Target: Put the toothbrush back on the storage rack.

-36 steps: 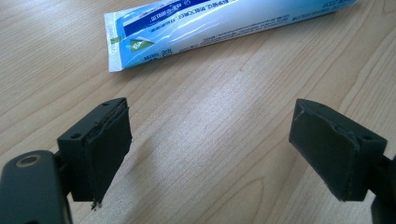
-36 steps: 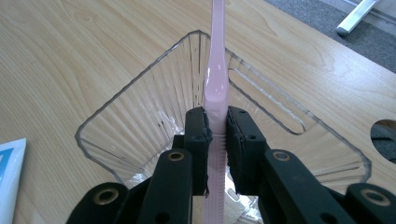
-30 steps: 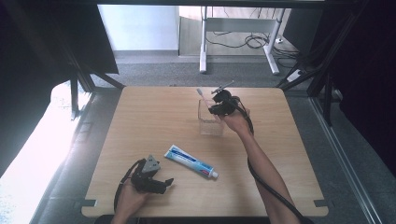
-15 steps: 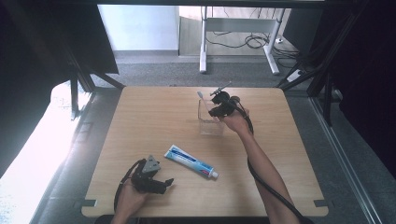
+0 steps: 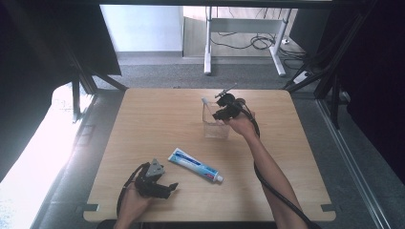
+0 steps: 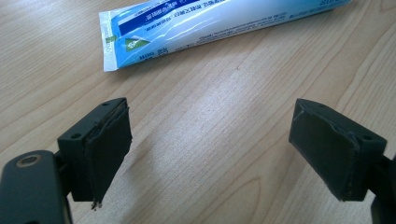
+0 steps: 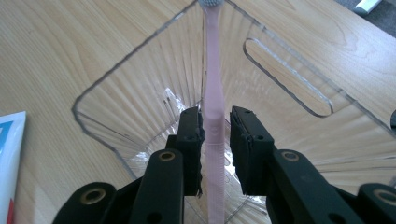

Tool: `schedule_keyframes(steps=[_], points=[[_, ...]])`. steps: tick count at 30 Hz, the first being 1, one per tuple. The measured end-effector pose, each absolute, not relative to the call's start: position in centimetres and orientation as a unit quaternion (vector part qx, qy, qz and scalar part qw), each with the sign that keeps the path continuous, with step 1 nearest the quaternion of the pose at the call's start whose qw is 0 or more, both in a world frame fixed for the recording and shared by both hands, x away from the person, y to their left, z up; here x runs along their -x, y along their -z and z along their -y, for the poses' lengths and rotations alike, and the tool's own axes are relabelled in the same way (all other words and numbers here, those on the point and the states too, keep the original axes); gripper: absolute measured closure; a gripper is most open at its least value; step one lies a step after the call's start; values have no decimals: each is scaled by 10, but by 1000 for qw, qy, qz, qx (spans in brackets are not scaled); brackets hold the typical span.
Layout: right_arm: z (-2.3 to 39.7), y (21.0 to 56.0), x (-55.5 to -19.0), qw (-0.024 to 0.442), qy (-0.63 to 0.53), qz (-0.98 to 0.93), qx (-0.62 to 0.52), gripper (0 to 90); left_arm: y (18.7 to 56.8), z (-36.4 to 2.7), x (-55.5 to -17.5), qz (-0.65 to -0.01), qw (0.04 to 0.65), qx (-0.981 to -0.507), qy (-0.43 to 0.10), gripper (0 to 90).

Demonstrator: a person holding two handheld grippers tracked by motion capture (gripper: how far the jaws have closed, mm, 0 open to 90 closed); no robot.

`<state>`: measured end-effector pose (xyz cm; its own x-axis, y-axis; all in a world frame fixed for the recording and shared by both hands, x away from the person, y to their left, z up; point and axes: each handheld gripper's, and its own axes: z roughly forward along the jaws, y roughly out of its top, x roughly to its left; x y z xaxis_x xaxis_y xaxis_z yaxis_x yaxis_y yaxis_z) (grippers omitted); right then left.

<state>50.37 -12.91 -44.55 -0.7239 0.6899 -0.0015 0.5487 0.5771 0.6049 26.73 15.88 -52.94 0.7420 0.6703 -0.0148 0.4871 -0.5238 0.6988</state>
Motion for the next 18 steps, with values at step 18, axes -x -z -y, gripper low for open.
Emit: schedule_keyframes(steps=[18], points=[[133,429,-485,133,-316,-878,-334,383,529,-158,-268,-347,368,-855,-117,132]])
